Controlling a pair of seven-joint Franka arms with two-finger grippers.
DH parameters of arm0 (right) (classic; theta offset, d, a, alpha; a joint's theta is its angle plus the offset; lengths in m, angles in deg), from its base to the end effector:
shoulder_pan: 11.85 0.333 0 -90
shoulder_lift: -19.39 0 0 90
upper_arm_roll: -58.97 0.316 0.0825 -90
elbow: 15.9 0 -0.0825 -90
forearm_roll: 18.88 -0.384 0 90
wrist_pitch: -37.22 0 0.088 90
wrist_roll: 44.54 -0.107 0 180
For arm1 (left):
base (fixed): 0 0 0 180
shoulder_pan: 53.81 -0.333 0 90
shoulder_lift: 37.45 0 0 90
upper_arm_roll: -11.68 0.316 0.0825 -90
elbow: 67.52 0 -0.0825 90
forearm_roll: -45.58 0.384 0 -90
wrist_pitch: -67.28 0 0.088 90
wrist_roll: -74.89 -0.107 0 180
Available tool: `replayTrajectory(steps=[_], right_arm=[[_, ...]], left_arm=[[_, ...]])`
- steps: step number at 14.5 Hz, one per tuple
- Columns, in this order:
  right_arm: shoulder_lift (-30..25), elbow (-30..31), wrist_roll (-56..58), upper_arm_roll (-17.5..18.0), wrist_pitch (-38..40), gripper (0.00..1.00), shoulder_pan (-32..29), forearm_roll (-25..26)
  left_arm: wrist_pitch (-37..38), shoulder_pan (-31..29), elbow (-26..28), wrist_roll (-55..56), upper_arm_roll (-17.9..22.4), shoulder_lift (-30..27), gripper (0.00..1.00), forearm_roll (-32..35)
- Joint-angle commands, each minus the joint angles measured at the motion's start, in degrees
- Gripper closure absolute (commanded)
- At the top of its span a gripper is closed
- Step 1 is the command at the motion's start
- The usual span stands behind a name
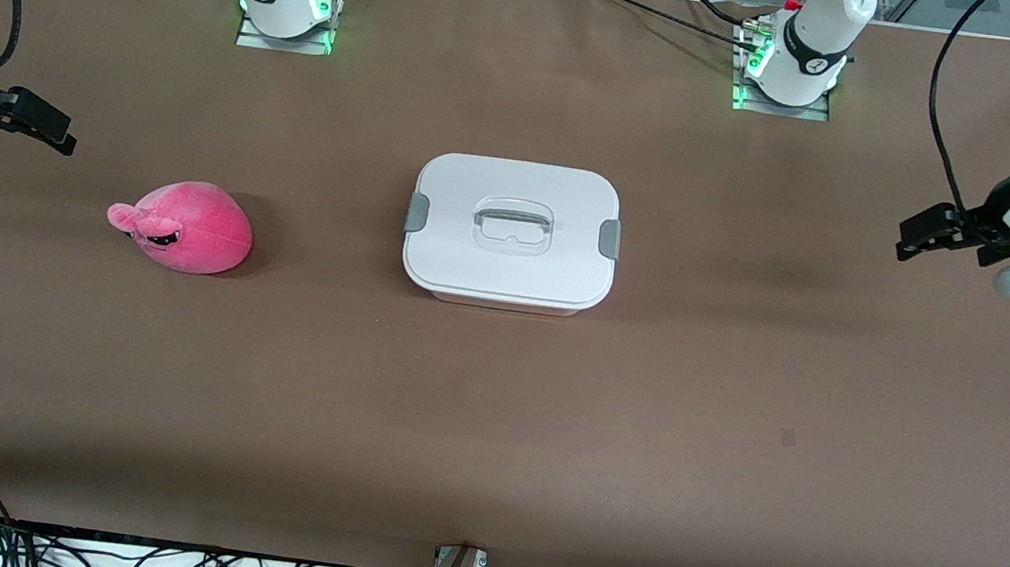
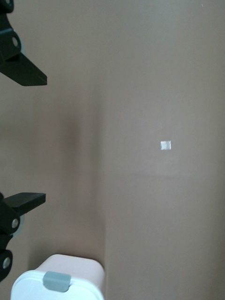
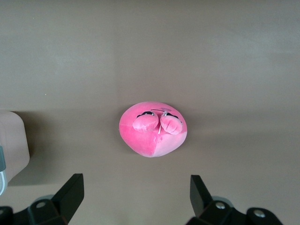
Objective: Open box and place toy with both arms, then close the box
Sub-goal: 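Move the left gripper over the white box lid handle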
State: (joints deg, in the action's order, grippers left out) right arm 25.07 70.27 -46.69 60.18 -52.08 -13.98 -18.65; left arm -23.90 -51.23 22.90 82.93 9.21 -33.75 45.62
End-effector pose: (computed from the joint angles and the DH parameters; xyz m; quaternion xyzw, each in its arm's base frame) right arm 0.5829 -0.0104 0.5985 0.9994 -0.0268 -0.0222 0.0012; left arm 0.5719 -0.0497 0.5864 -0.9993 -0.0261 0.0256 0.0019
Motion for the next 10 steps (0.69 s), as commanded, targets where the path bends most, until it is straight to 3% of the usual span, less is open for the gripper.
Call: replayTrajectory(steps=[1,5,10], right_arm=[[0.8,-1.8,0.8,0.4,0.9,0.0,-0.8,0.3],[0.8,-1.7,-0.3,0.5,0.9,0.0,-0.4,0.4],[2.1,-1.3,0.0,0.5,0.9,0.0,-0.2,0.9]], left_arm=[[2.8,0.8,-2.0,-0.7,-4.7,0.7,0.0,0.8],[3.0,1.1,-1.9,-17.0,-9.8,1.0,0.0,-0.5],[2.3,1.2,-2.1,-32.4,-16.0,6.1,0.0,-3.6]])
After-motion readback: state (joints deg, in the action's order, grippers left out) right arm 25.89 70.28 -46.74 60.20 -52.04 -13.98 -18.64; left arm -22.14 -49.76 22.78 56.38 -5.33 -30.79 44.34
